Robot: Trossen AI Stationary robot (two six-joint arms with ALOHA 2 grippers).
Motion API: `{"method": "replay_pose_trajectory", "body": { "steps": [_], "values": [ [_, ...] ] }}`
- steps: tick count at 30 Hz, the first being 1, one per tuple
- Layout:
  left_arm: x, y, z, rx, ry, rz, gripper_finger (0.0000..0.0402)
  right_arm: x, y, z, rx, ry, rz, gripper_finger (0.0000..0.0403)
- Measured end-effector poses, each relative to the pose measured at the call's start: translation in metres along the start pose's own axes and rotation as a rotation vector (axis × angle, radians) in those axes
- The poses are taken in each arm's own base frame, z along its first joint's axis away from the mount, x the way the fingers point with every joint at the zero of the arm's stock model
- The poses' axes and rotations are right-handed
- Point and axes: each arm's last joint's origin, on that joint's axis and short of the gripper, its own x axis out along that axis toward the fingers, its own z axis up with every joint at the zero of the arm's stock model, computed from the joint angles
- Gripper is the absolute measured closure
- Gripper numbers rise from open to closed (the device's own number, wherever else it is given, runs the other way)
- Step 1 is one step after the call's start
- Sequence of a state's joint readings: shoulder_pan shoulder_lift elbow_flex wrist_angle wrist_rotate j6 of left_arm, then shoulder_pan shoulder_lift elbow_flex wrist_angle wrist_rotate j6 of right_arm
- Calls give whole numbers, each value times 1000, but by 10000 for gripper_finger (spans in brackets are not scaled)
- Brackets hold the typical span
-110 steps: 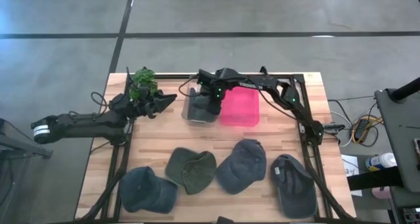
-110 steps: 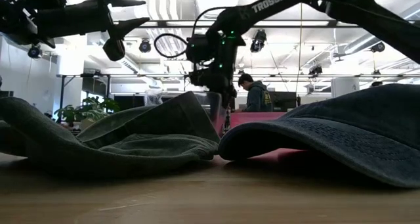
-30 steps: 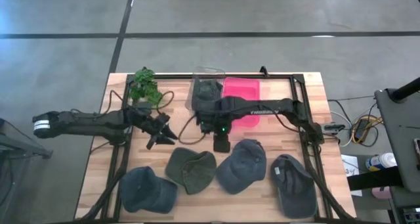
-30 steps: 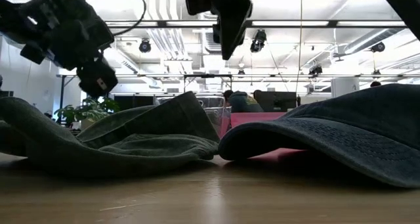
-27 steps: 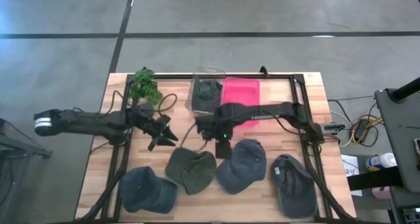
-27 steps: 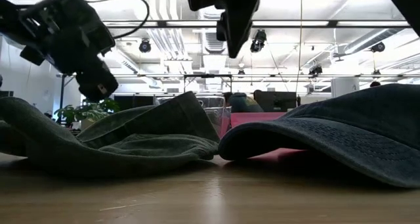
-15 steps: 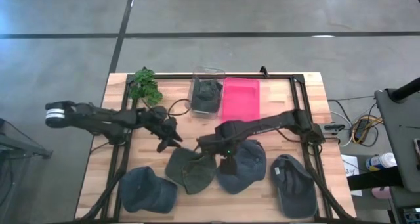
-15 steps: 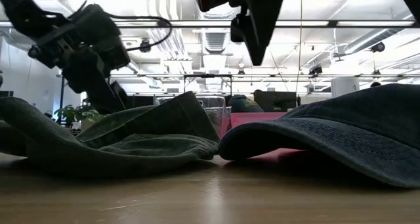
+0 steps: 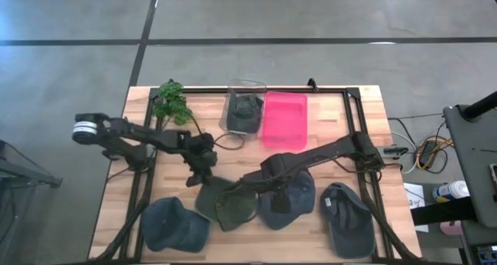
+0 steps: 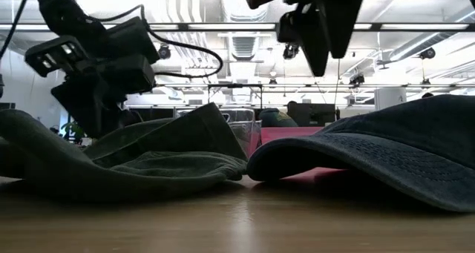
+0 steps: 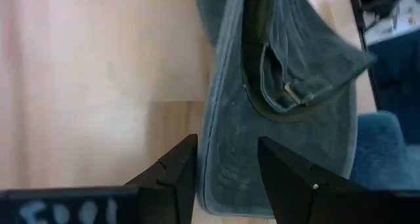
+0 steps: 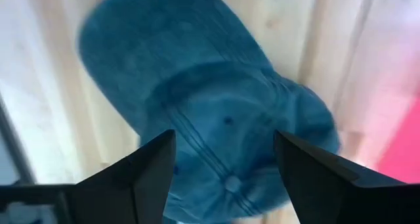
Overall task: Pick & Place hat
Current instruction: Put the black cap into the transparent bin
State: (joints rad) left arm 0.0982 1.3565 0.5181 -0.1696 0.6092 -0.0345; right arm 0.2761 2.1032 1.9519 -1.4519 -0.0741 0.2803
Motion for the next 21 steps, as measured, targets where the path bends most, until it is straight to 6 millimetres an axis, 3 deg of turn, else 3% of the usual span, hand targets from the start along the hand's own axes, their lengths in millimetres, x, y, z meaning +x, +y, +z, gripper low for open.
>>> {"method": "replay_pose_trajectory", "body": {
  "steps": [4, 10, 12, 15, 21],
  "values": [
    [16, -10, 2, 38, 62, -25, 272, 4, -3, -14, 10, -31, -18, 164],
    [29, -28, 11, 72, 89, -1, 381, 4, -9, -40, 117, -123, 17, 178],
    [27, -34, 19, 79, 58, 24, 390, 3, -11, -48, 170, -157, 32, 182],
    [14, -41, 29, 87, 9, 181, 395, -1, -16, -59, 279, -237, 49, 187],
    [-34, -68, 47, 109, -179, 696, 397, -9, -39, -75, 628, -434, 191, 195]
  ]
}}
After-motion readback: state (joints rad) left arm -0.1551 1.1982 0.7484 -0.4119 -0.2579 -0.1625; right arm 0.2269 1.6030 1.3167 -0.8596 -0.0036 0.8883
